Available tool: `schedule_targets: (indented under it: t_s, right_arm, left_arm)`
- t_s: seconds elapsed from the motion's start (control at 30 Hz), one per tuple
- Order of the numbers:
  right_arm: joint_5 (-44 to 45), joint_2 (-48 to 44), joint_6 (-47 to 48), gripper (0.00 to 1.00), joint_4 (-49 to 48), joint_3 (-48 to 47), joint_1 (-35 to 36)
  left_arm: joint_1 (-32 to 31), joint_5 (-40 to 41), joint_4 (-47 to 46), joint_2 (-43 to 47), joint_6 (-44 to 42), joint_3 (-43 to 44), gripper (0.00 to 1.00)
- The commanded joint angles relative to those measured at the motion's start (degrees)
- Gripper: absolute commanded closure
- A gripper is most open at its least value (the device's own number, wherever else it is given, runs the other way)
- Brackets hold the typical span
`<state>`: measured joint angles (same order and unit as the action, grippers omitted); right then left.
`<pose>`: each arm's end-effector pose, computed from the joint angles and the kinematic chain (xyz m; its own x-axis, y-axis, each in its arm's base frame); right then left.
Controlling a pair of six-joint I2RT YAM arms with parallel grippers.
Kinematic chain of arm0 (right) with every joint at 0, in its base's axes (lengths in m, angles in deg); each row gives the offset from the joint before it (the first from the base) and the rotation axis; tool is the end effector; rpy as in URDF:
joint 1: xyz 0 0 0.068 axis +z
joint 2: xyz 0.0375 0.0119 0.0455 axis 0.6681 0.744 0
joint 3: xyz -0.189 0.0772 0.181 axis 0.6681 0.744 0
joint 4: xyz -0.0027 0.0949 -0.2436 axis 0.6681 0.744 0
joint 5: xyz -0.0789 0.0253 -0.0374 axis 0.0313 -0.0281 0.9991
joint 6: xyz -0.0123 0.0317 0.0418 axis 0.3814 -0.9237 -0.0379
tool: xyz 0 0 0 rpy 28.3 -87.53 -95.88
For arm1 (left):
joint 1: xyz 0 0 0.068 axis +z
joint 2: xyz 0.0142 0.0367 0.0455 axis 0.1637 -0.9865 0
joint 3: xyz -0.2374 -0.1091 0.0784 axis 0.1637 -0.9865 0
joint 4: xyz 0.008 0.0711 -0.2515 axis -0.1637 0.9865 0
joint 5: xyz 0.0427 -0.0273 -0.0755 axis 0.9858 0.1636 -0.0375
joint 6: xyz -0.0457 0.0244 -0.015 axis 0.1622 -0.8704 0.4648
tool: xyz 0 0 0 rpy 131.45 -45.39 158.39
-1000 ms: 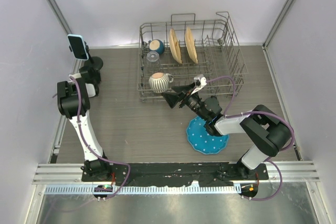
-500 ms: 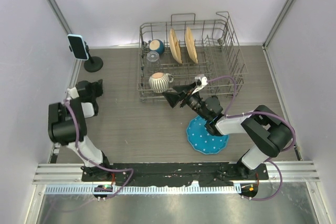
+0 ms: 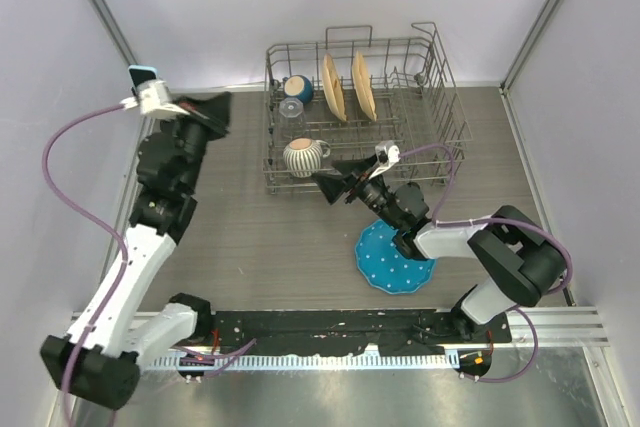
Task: Place the phone on the phone stand
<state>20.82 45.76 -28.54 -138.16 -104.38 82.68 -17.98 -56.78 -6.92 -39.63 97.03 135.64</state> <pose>0.2218 0.1951 0.2220 -0.1473 0.4565 -0.8775 -0.7214 0.5573 0.4110 0.2295 -0.0310 0.4009 0.0892 -0.7367 -0.6703 0.1711 0.6743 -0.7184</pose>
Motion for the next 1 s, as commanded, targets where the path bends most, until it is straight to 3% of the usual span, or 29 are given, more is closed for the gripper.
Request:
schedule_targets:
  t_s: [0.0, 0.07, 0.1, 0.13, 0.17, 0.2, 0.27, 0.33, 0.37, 0.4, 0.47, 0.5, 0.6, 0.7, 0.8, 0.97]
  right_arm:
    - [1.6, -5.9, 2.3, 0.15, -4.3, -0.1, -0.1]
    - [7.1, -10.5, 3.8, 0.15, 4.1, -0.5, -0.1]
    - [11.0, -12.6, 4.3, 0.15, 8.7, -0.8, -0.1]
    - [15.0, -17.6, 4.9, 0.15, 14.4, -2.9, -0.1]
    - [19.3, -20.3, 5.3, 0.15, 29.2, -4.9, -0.1]
    - [29.3, -22.3, 5.8, 0.15, 36.6, -7.2, -0.1]
    - [37.8, -26.7, 8.5, 0.15, 55.4, -15.2, -0.1]
    - [45.3, -29.3, 10.0, 0.14, 65.5, -21.0, -0.1]
    - [46.6, -32.7, 10.5, 0.14, 73.4, -22.0, -0.1]
    - [47.8, -34.4, 10.2, 0.13, 77.4, -22.5, -0.1]
    - [47.8, -38.6, 6.6, 0.12, 87.7, -22.5, -0.1]
    - [46.9, -43.3, 5.1, 0.12, 90.7, -20.8, -0.1]
    - [40.6, -54.7, -0.1, 0.12, 99.8, -15.7, -0.1]
    - [37.2, -65.1, -5.1, 0.11, 109.9, -13.9, -0.1]
    - [36.3, -73.3, -10.7, 0.11, 114.1, -16.0, 0.6]
    - [36.2, -75.3, -10.7, 0.11, 115.0, -26.2, 0.6]
  left_arm:
    - [-22.0, 7.8, 8.8, 3.5, -37.5, 4.6, 0.91]
    - [-30.5, 13.9, 13.8, 3.0, -50.4, 6.9, 0.91]
    - [-39.1, 16.7, 16.3, 1.8, -53.7, 7.7, 0.91]
    - [-43.3, 19.6, 21.2, 1.0, -57.5, 9.5, 0.9]
    - [-47.6, 26.3, 23.6, 0.0, -60.4, 10.3, 0.89]
    - [-55.9, 29.4, 26.0, -0.9, -65.5, 10.9, 0.87]
    - [-63.3, 39.1, 31.7, -3.5, -68.6, 11.3, 0.86]
    - [-70.8, 44.1, 35.4, -4.7, -66.2, 11.4, 0.83]
    - [-72.3, 44.9, 37.3, -4.7, -63.0, 11.8, 0.78]
    - [-74.0, 44.0, 39.2, -4.4, -59.9, 12.0, 0.63]
    - [-74.2, 41.3, 43.1, -1.4, -50.0, 11.8, 0.45]
    - [-74.1, 38.1, 43.5, 0.1, -47.8, 11.1, 0.27]
    - [-74.2, 34.9, 42.0, 8.2, -40.6, 6.5, 0.1]
    - [-74.2, 35.3, 41.4, 18.3, -35.9, 1.4, 0.04]
    - [-74.2, 38.6, 42.7, 29.2, -30.4, 0.2, 0.02]
    - [-74.2, 33.2, 37.3, 45.9, -26.7, -0.5, 0.0]
